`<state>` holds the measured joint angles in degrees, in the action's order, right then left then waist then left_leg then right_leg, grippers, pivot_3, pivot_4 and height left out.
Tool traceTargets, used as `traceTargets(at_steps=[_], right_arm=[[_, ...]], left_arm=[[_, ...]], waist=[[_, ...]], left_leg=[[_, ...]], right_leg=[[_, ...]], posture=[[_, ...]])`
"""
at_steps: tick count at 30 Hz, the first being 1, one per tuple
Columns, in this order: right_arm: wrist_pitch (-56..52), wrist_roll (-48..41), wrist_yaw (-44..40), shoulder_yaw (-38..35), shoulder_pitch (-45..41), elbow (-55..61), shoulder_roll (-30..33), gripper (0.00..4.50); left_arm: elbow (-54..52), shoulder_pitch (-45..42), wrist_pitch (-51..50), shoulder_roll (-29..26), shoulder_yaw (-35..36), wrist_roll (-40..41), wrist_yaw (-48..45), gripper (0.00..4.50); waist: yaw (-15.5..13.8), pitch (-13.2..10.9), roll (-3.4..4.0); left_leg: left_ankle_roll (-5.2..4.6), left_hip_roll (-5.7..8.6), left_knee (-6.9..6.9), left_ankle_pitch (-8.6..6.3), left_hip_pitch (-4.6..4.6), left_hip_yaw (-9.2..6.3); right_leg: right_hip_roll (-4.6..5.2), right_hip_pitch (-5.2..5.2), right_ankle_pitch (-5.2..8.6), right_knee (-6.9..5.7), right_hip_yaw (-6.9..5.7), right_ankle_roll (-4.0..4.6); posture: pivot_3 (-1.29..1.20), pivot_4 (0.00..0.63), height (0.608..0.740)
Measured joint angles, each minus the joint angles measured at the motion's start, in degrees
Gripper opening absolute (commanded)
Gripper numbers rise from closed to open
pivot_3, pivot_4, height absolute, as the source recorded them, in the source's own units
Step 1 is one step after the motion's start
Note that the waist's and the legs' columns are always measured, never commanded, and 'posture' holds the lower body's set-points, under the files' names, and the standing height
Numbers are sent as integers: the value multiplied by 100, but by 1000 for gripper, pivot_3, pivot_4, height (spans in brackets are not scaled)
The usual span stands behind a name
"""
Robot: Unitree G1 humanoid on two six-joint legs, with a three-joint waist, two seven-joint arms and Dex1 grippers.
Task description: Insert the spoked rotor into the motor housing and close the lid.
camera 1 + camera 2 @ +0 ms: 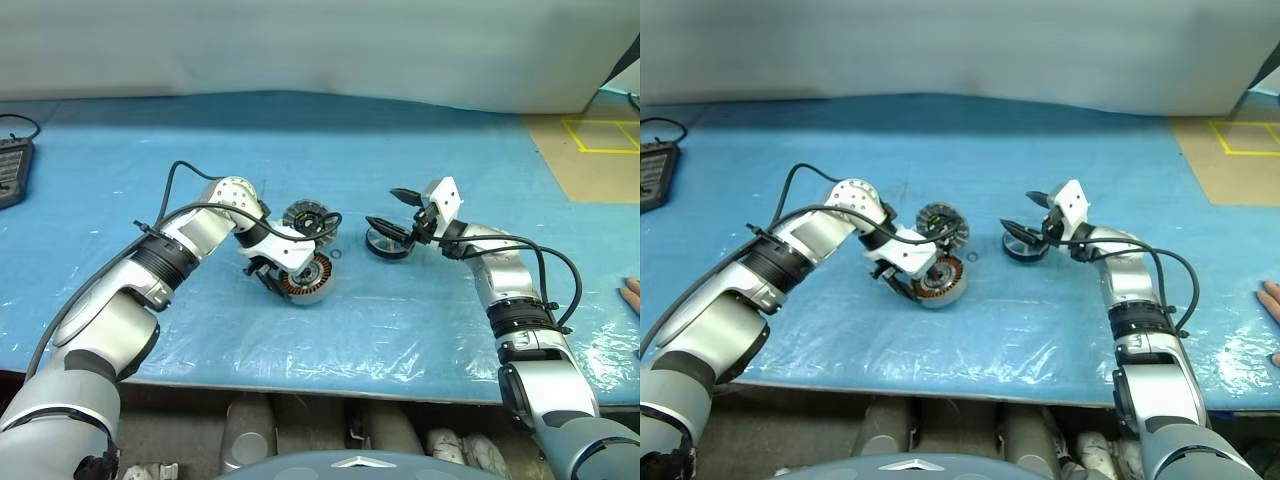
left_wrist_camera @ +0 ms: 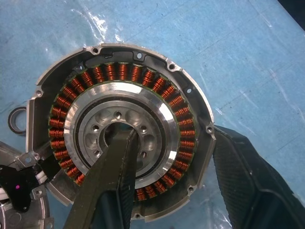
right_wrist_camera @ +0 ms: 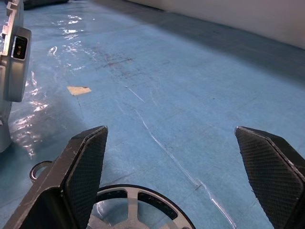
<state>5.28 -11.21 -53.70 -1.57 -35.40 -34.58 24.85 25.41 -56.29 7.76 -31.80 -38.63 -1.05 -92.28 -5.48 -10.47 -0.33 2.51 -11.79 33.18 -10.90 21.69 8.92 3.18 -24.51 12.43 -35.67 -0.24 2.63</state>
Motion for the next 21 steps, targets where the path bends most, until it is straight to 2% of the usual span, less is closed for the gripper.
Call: traceTargets(at_steps=[3, 6, 10, 11, 17, 21], right_arm=[[0, 0, 5, 0, 12, 25, -2, 4500], [0, 0, 7, 0, 15, 78, -2, 4500], [5, 0, 10, 1, 15, 80, -10, 4500], [11, 0, 11, 1, 15, 80, -13, 4500], [27, 1, 6, 4, 13, 80, -59, 4500], [33, 0, -1, 3, 13, 80, -53, 4500]], left_arm=[[-80, -1, -29, -91, -94, 90, 22, 2141], [-190, 5, -136, -201, -212, 205, 20, 2905], [-352, 57, -285, -229, -375, 350, 2, 4316], [-353, 75, -305, -213, -348, 349, 1, 4438], [-362, 173, -565, 33, -23, 213, 163, 4438], [-886, 275, -1076, -271, 114, 546, 34, 4438]], waist=[[0, 0, 0], [12, 0, 0], [13, 0, 0], [13, 0, 0], [9, 0, 0], [26, 0, 0]], left_leg=[[0, -1, 0, 0, 0, 0], [-1, -1, -2, 0, -1, 1], [2, -2, -3, -1, -1, 1], [2, -2, -3, -1, -1, 0], [1, 0, 1, -1, 2, 0], [1, -4, -6, 0, 1, 0]], right_leg=[[-1, 0, 0, 0, 0, 0], [-2, 0, 0, 1, 1, 0], [-3, -1, 0, 1, 0, 0], [-3, 0, 0, 1, 1, 0], [-1, 0, 0, 2, 1, 0], [-5, -4, 0, 1, 1, 0]], posture=[[0, 150, 740], [0, 150, 740], [0, 150, 740], [0, 150, 740], [0, 150, 740], [0, 150, 740]])
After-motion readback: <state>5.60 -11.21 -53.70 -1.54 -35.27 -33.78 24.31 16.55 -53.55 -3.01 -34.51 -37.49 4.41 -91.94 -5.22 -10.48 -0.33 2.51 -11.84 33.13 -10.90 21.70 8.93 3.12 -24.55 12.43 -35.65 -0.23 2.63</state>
